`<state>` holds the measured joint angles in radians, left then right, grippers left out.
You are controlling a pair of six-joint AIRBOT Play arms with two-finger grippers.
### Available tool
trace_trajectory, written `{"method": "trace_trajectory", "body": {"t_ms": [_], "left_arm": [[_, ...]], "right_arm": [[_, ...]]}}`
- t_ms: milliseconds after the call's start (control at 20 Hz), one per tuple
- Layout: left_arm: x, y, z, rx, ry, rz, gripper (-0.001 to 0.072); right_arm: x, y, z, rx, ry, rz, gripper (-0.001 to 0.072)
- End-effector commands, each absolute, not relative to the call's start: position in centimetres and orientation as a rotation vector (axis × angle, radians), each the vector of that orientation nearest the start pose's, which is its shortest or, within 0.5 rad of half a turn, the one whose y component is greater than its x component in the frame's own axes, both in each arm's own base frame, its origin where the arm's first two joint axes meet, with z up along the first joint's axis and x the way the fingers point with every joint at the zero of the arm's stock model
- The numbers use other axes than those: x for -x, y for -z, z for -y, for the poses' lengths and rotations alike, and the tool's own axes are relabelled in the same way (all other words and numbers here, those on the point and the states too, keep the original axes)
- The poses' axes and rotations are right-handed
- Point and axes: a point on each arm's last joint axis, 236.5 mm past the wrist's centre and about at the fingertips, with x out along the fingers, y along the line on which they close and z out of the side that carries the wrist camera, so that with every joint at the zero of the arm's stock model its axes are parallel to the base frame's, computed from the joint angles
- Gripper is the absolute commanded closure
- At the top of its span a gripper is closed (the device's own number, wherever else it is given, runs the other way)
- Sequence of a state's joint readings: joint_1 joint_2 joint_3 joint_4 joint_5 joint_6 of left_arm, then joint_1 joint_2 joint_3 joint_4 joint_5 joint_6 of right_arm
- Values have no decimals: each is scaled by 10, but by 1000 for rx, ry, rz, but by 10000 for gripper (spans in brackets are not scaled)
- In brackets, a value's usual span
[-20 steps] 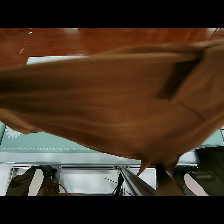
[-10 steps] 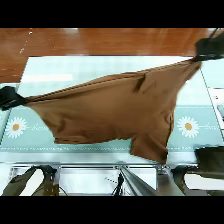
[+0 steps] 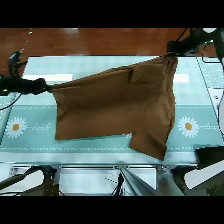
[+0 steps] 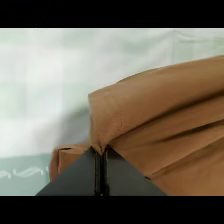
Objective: Fold the shirts.
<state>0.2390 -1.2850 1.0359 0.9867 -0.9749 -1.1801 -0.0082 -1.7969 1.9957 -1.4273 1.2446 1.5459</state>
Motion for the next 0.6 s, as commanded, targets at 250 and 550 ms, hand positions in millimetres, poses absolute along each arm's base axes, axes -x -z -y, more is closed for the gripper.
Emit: {"method": "trace_trajectory", "body": {"t_ms": [250, 550], "left_arm": [[-405, 44, 43, 359, 319, -1208, 608], [-347, 5, -2, 424, 316, -1472, 241]], "right_arm": [[-542, 0, -36, -165, -107, -1263, 600], [-464, -54, 24, 19, -119, -1432, 297]]}}
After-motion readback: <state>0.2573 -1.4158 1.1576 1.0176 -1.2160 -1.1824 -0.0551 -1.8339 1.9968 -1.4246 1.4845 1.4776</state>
